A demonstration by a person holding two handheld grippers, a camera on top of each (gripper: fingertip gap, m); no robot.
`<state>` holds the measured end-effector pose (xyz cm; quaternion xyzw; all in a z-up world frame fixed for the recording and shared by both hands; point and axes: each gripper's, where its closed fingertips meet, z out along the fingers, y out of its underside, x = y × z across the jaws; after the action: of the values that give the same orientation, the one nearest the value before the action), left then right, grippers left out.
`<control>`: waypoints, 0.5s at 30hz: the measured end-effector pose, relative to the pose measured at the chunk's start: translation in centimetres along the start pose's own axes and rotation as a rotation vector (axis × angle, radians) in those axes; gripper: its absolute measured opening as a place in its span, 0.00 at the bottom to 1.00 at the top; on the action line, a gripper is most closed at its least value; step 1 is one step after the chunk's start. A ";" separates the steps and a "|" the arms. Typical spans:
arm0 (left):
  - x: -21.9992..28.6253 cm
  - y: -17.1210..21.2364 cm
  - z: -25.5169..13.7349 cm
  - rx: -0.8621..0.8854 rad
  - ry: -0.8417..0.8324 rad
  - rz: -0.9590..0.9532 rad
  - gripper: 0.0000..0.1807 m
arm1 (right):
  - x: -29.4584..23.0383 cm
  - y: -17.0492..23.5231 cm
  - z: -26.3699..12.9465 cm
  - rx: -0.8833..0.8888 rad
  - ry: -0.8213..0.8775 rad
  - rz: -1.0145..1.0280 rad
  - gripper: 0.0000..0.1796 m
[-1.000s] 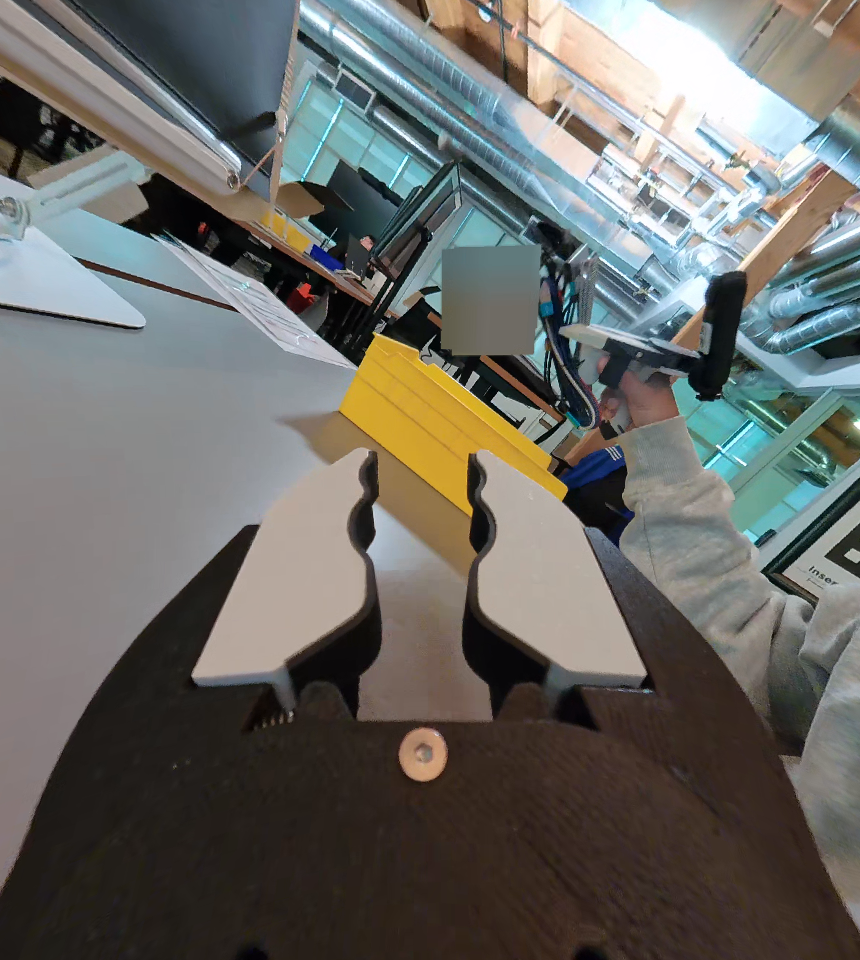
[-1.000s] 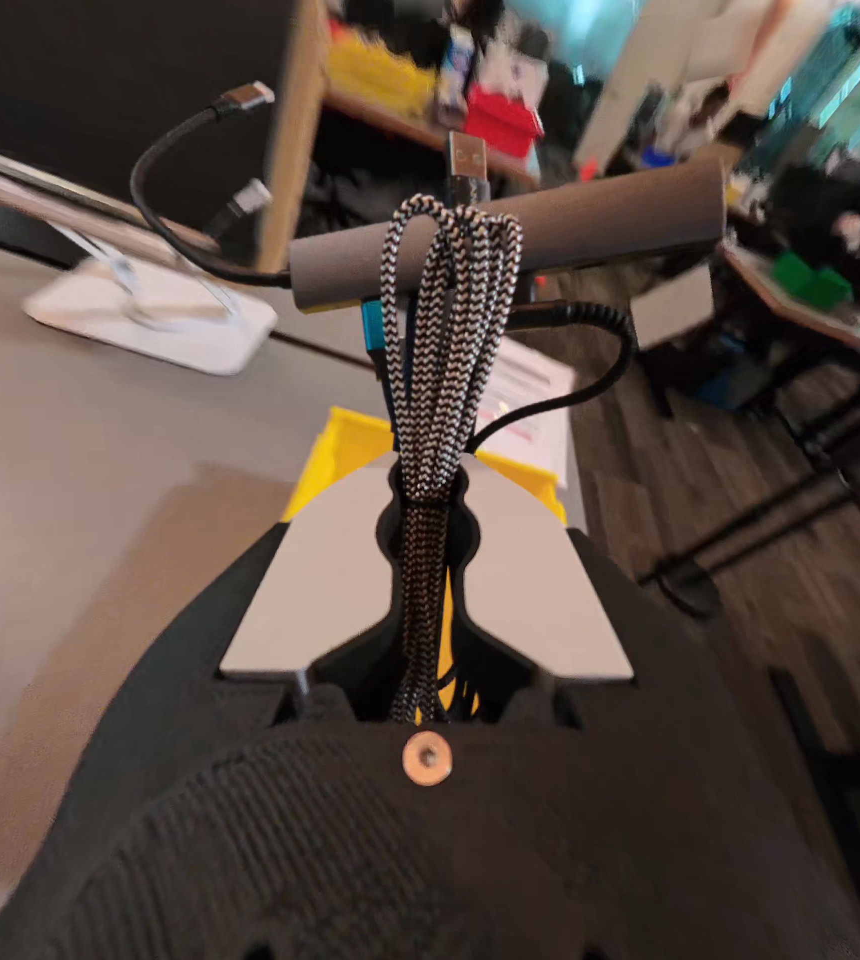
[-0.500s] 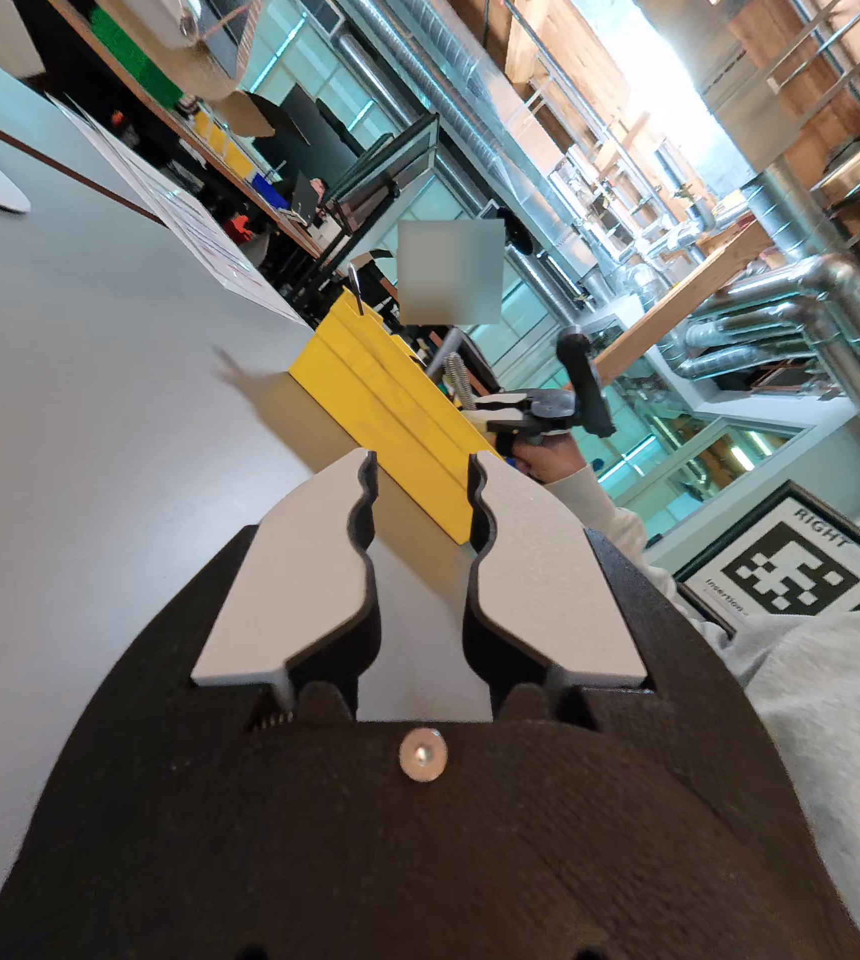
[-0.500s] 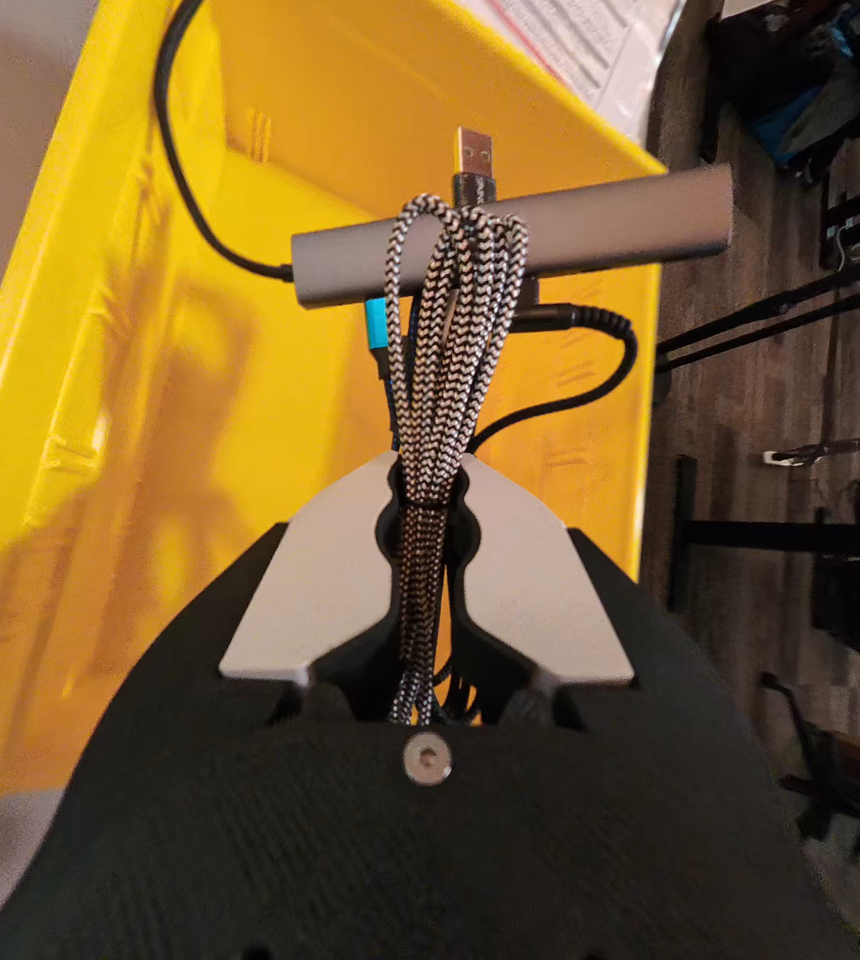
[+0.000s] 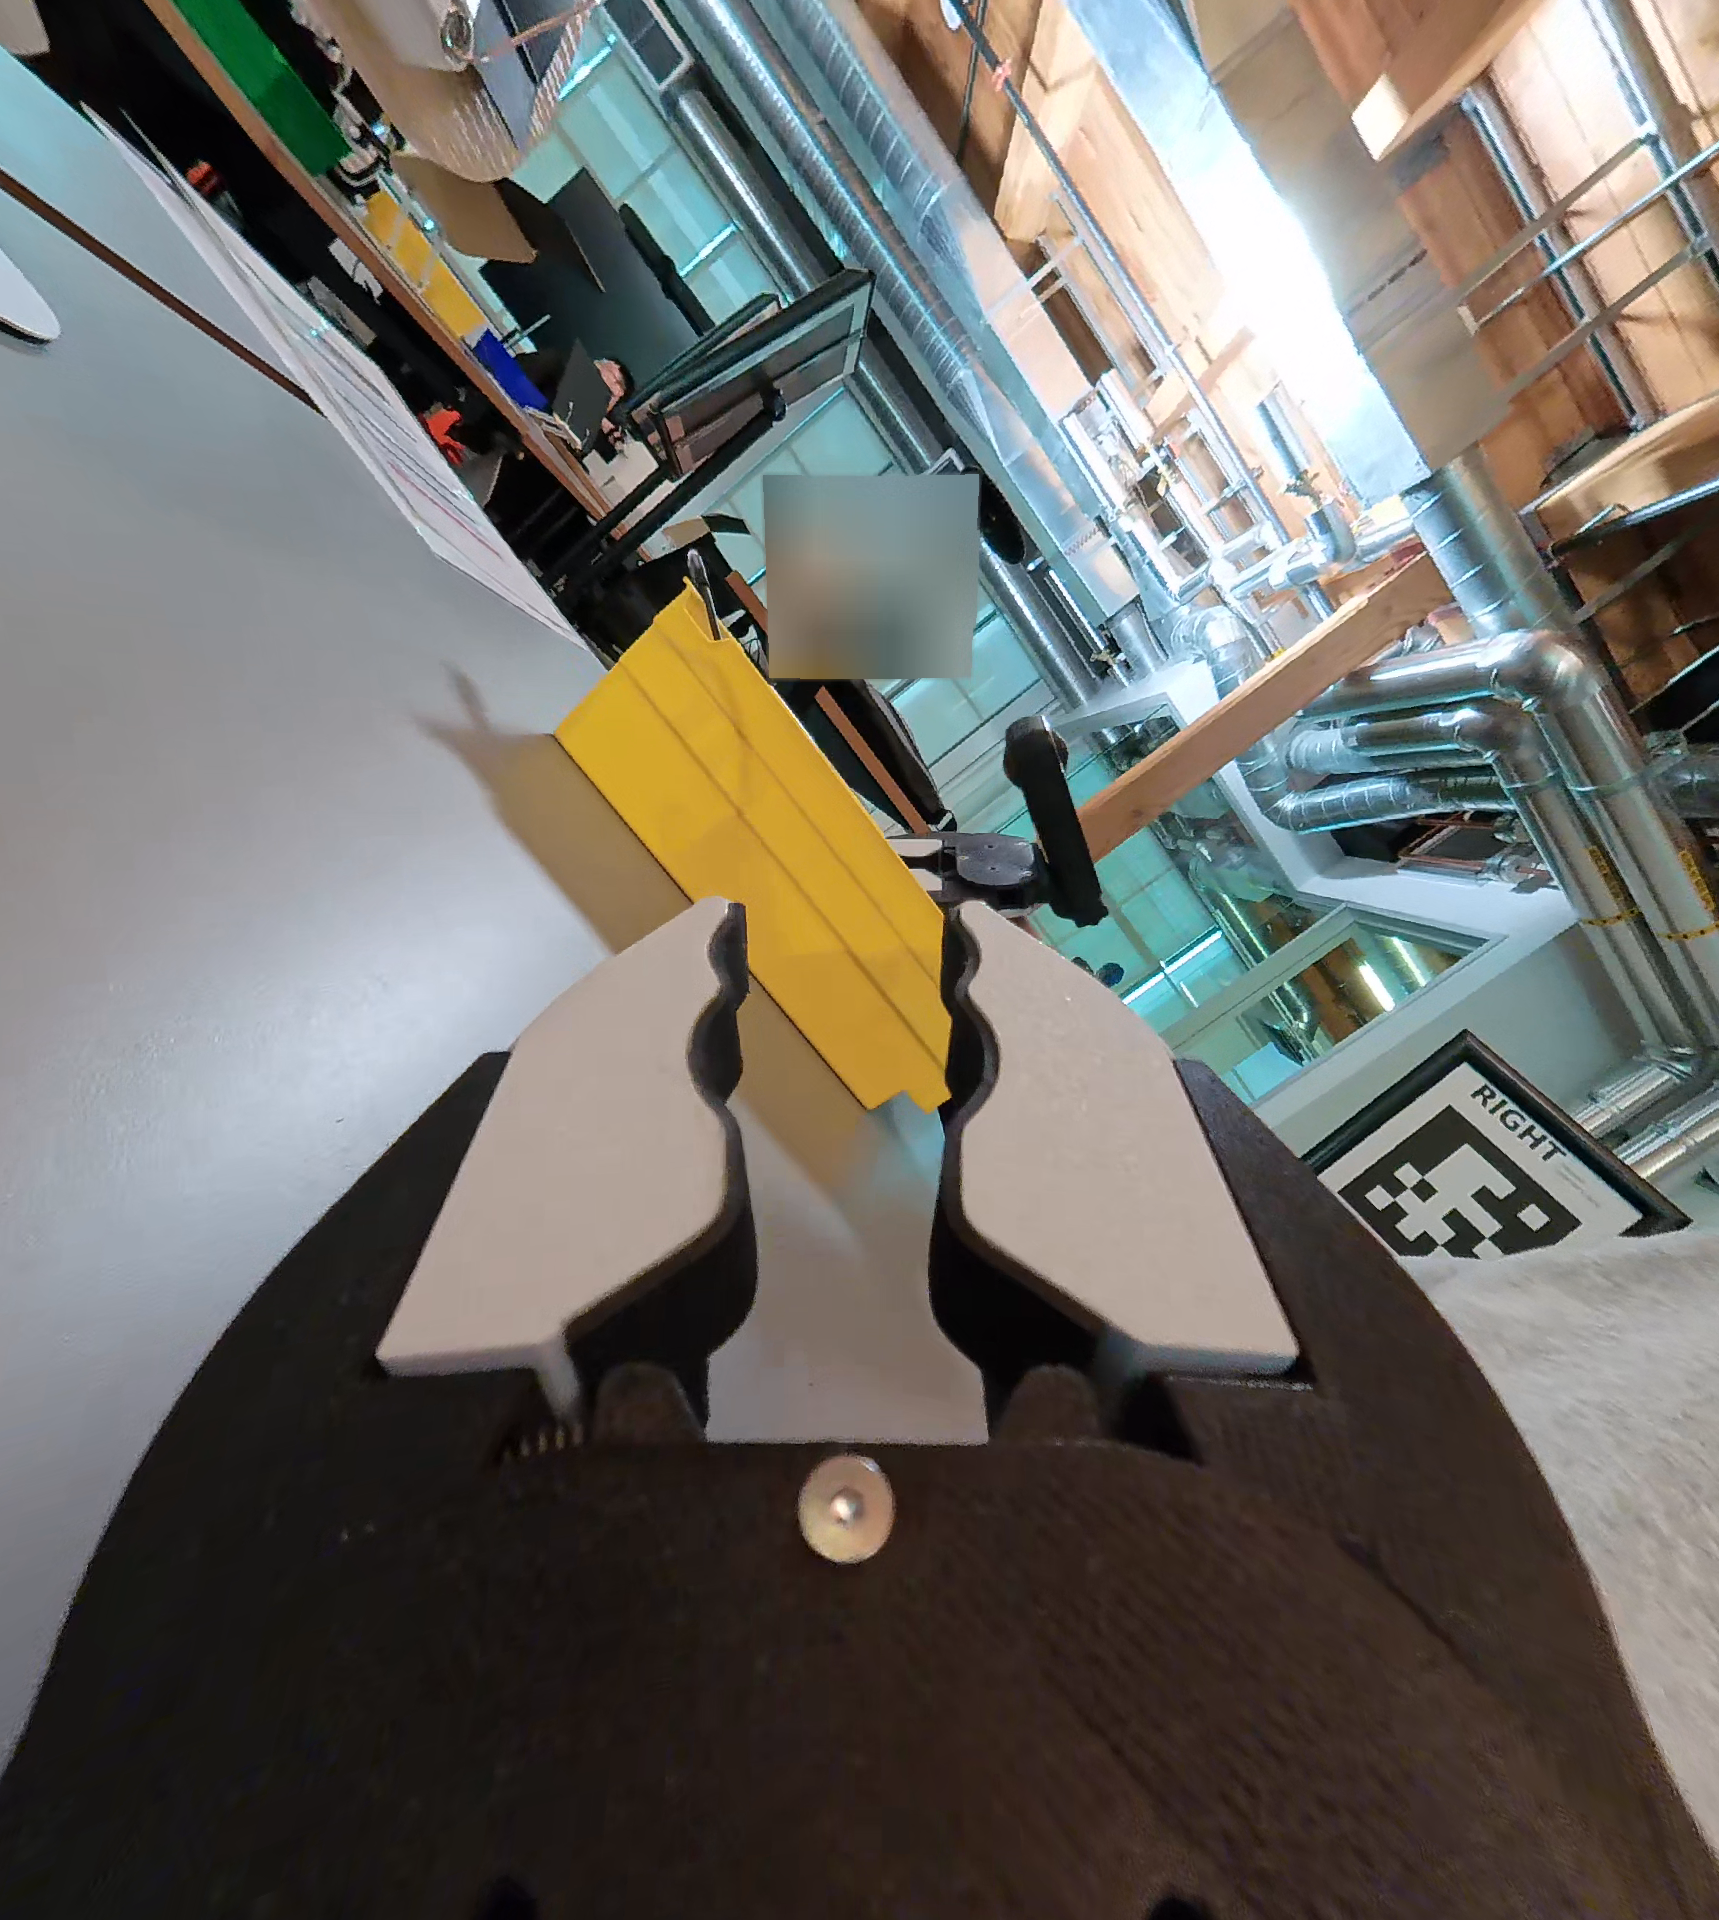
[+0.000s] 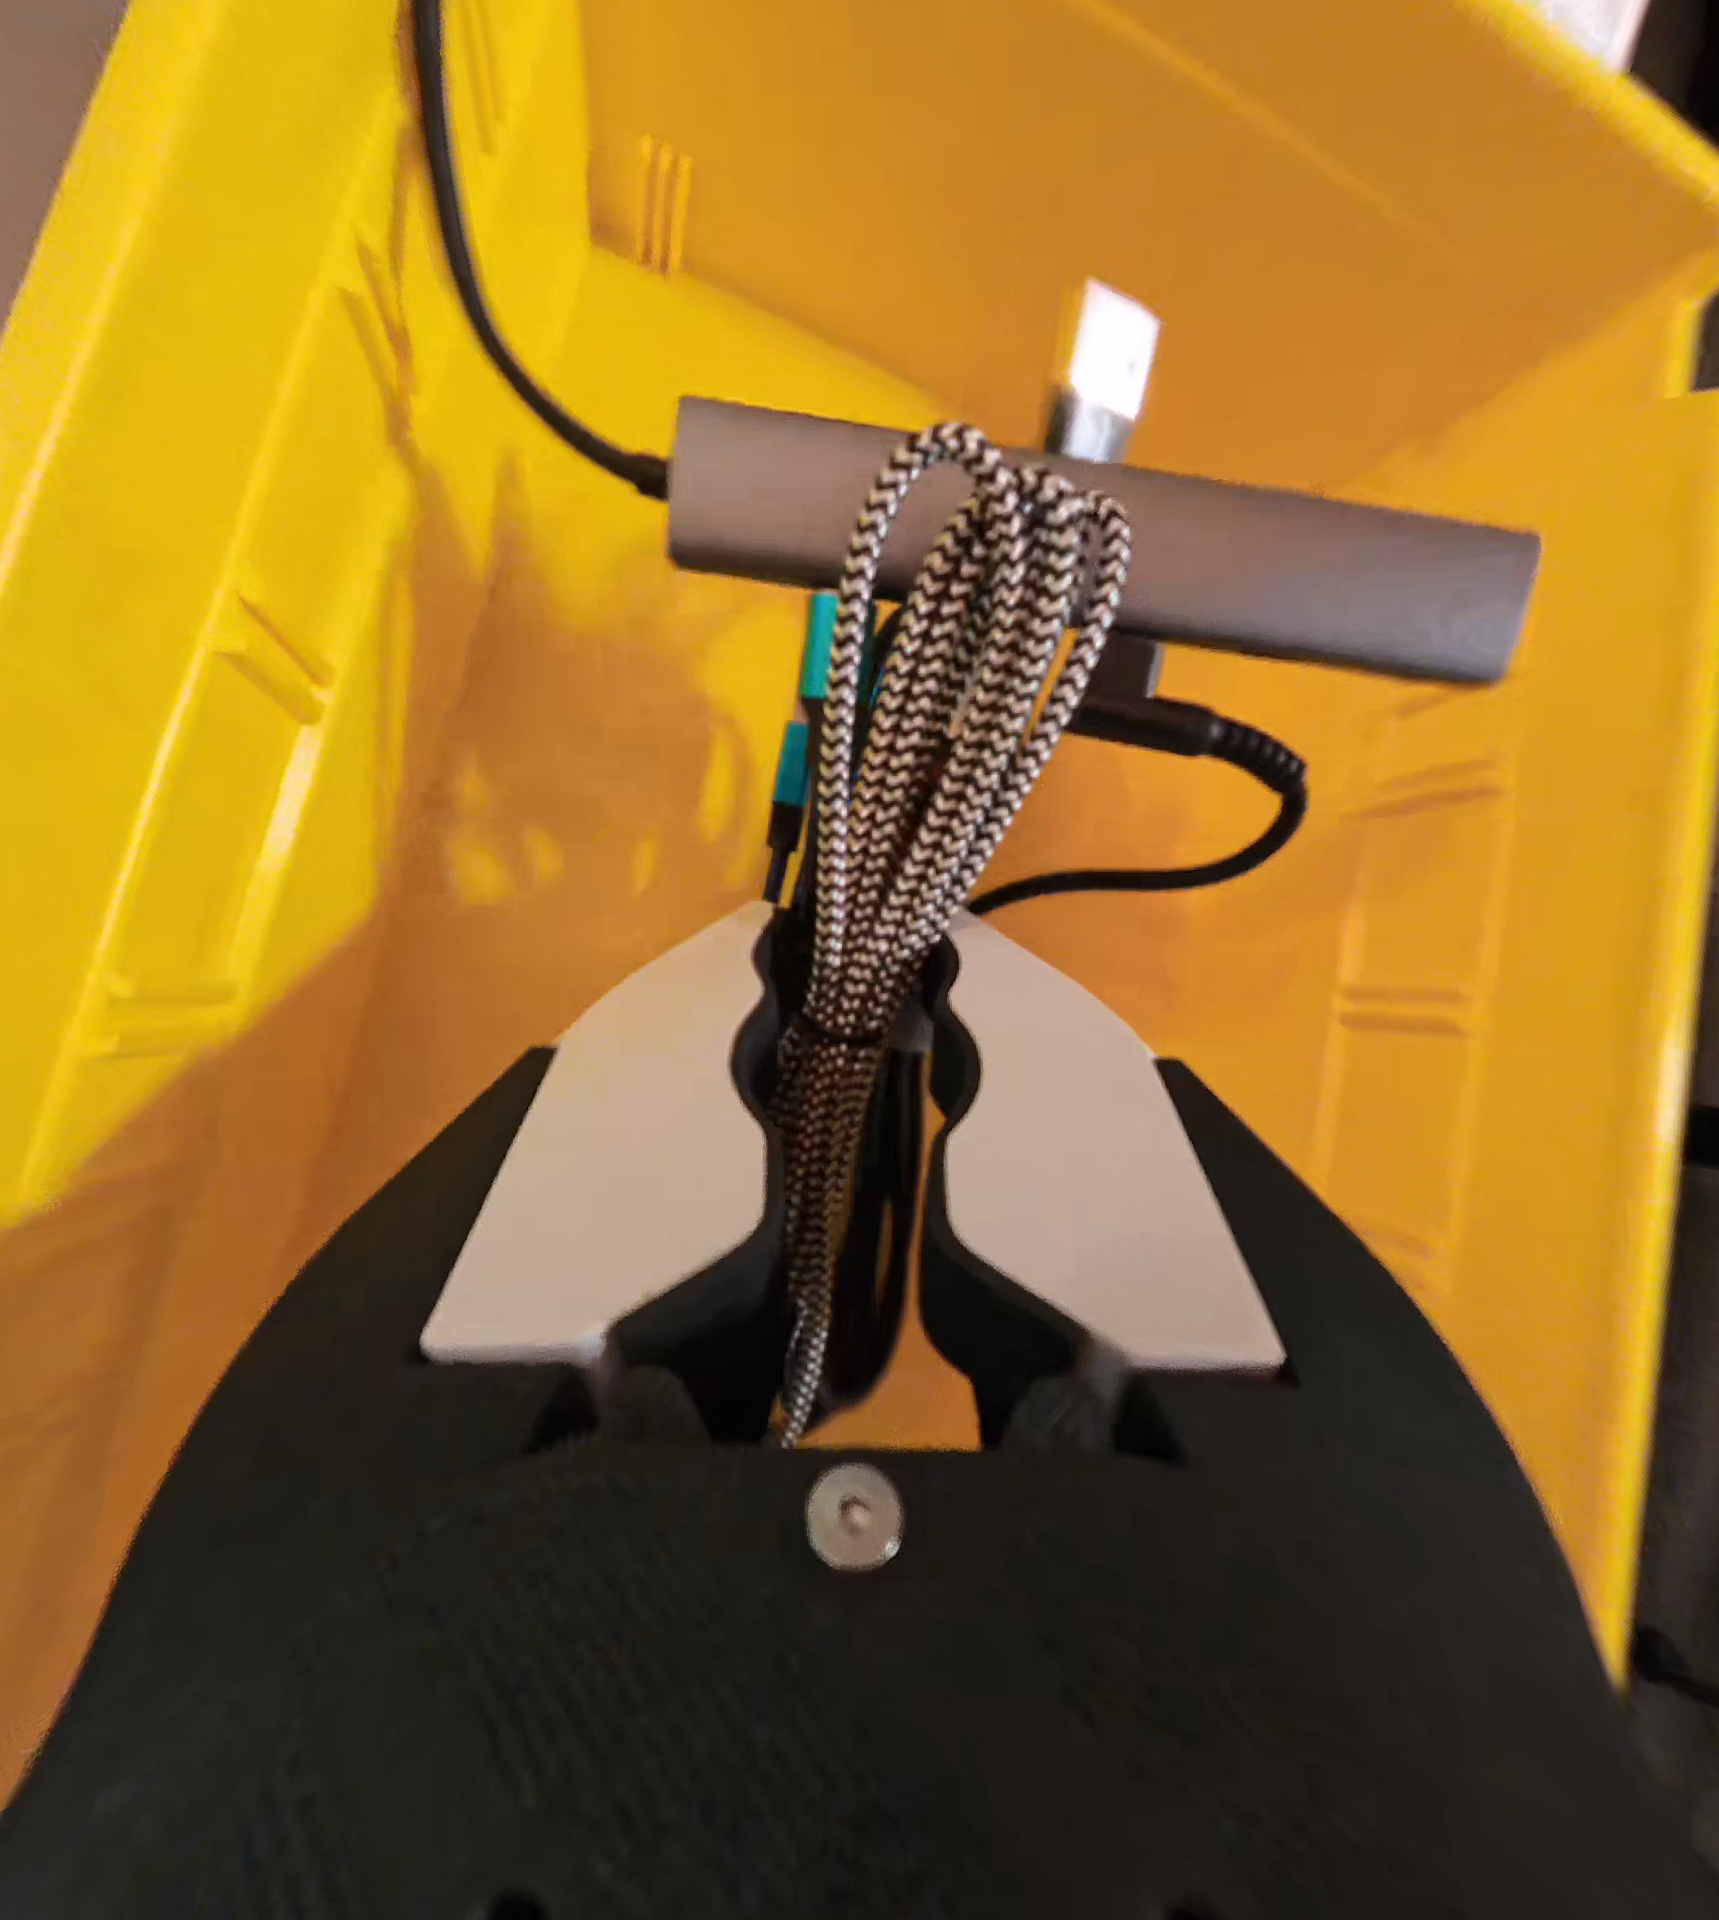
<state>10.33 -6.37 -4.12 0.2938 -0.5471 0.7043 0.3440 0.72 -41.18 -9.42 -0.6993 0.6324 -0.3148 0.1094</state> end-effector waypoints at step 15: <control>-0.2 0.3 0.1 -0.022 0.009 -0.040 0.21 | 4.7 -5.4 -7.7 0.522 -0.045 0.347 0.19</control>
<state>10.21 -6.55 -4.44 0.2978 -0.5470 0.6926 0.3639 0.66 -42.84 0.93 -0.5359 0.6376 -0.4276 0.3515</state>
